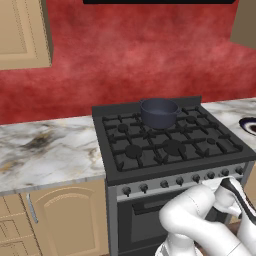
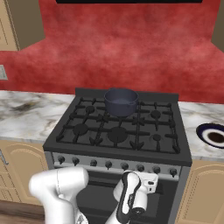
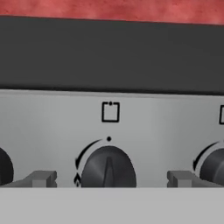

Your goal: Retrieve the frozen meat and place it in the pot on a burner. Then turn the burner on.

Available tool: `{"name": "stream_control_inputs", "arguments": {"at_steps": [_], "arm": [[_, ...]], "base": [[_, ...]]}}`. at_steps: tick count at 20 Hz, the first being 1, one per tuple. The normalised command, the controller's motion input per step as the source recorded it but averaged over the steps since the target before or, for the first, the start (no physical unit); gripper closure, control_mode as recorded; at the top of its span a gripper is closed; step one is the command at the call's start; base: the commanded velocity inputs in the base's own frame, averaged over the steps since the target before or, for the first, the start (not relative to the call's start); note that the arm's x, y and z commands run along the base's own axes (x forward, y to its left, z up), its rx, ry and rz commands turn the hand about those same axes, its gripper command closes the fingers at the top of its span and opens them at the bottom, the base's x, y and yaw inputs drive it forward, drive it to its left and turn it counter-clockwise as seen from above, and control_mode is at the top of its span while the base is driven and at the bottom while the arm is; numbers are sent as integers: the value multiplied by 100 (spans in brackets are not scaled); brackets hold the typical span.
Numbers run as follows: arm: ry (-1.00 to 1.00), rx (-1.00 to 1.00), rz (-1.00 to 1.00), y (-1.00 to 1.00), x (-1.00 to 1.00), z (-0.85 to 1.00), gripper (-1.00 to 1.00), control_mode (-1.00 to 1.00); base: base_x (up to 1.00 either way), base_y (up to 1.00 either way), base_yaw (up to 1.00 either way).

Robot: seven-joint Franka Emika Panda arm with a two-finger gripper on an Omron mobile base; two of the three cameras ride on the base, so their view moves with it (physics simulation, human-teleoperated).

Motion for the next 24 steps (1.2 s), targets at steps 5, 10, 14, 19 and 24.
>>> {"name": "stream_control_inputs", "arguments": {"at_steps": [5,10,14,19,24], "arm": [[-1,0,0,0,3,-5,-100,-100],[-4,0,0,4,1,-16,-100,-100],[-6,0,0,12,10,-9,-100,-100],[-3,0,0,3,11,-20,-100,-100],[-1,0,0,0,6,-28,-100,-100]], "base": [[0,0,0],[0,0,0],[0,0,0],[0,0,0],[0,0,0]]}}
